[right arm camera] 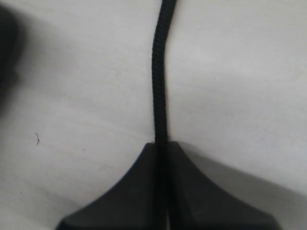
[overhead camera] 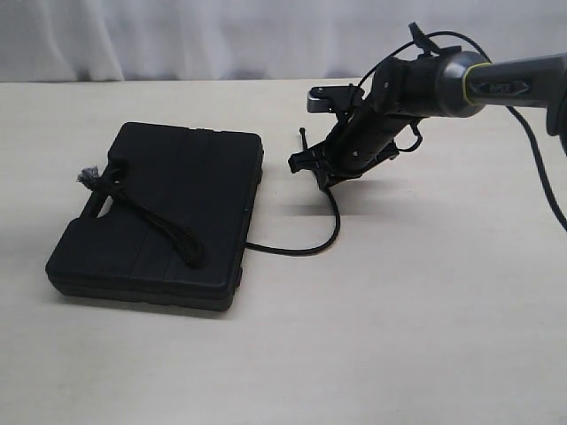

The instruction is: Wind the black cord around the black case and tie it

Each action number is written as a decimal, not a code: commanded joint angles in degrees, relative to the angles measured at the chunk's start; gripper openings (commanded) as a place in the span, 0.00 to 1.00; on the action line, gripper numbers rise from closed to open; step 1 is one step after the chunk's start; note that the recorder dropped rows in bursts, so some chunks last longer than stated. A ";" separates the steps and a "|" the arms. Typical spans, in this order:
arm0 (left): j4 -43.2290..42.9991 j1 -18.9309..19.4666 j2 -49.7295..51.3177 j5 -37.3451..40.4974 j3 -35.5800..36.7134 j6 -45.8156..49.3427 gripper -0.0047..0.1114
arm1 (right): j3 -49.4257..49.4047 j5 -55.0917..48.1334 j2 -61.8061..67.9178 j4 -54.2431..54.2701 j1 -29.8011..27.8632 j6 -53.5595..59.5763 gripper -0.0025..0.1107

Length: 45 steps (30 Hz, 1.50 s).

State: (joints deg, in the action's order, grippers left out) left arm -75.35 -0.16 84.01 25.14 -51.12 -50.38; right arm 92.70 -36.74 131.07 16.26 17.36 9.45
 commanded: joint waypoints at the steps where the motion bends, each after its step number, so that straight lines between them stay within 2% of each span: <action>1: 48.86 -0.06 7.49 3.98 -6.58 50.05 0.04 | -0.48 -2.27 0.71 -0.31 0.08 0.38 0.06; 4: 79.75 -0.28 10.52 8.75 -9.17 86.61 0.04 | -0.48 -2.36 0.71 -0.31 0.08 0.38 0.06; 6: 90.61 -0.60 10.51 9.03 -9.05 102.20 0.04 | -0.48 -2.36 0.71 -0.31 0.08 0.38 0.06; 9: 96.13 -1.31 10.51 9.27 -9.05 110.11 0.04 | -0.48 -2.19 0.71 -0.31 0.08 0.38 0.06; 14: 100.34 -6.05 10.51 11.37 -9.05 123.11 0.05 | -0.48 -1.84 0.71 -0.31 0.08 0.38 0.06; 18: 100.11 -11.86 10.51 11.65 -9.05 128.74 0.15 | -0.48 -1.94 0.71 -0.31 0.08 0.38 0.06; 22: 98.07 -16.18 10.51 15.09 -9.05 132.99 0.30 | -0.48 -1.94 0.71 -0.31 0.08 0.38 0.06; 24: 98.07 -17.79 10.51 15.67 -8.05 136.73 0.34 | -0.48 -2.15 0.71 -0.31 0.08 0.38 0.06; 27: 98.48 -20.11 10.51 11.08 -3.90 145.95 0.35 | -0.48 -2.35 0.71 -0.31 0.08 0.38 0.06; 28: 99.47 -21.22 10.51 5.37 -2.00 147.85 0.35 | -0.48 -2.35 0.71 -0.31 0.08 0.38 0.06; 30: 101.01 -22.42 10.51 0.32 -0.55 147.88 0.35 | -0.48 -2.35 0.71 -0.31 0.08 0.38 0.06; 36: 103.54 -22.51 14.00 0.21 -0.41 148.46 0.35 | -0.48 -2.13 0.71 -0.31 0.08 0.38 0.06; 40: 103.67 -22.51 16.17 -4.50 -0.41 149.57 0.35 | -0.48 -1.40 0.71 -0.49 0.08 0.38 0.06; 43: 103.57 -22.51 18.21 -5.09 -0.41 149.57 0.35 | -0.48 -0.69 0.71 -0.61 0.08 0.38 0.06; 45: 103.57 -22.51 18.33 -6.32 -0.41 149.57 0.31 | -0.48 -0.39 0.71 -0.61 0.08 0.38 0.06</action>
State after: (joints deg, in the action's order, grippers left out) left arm 28.34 -22.27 100.61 20.61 -51.61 98.99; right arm 92.70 -36.76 131.07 16.26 17.36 9.45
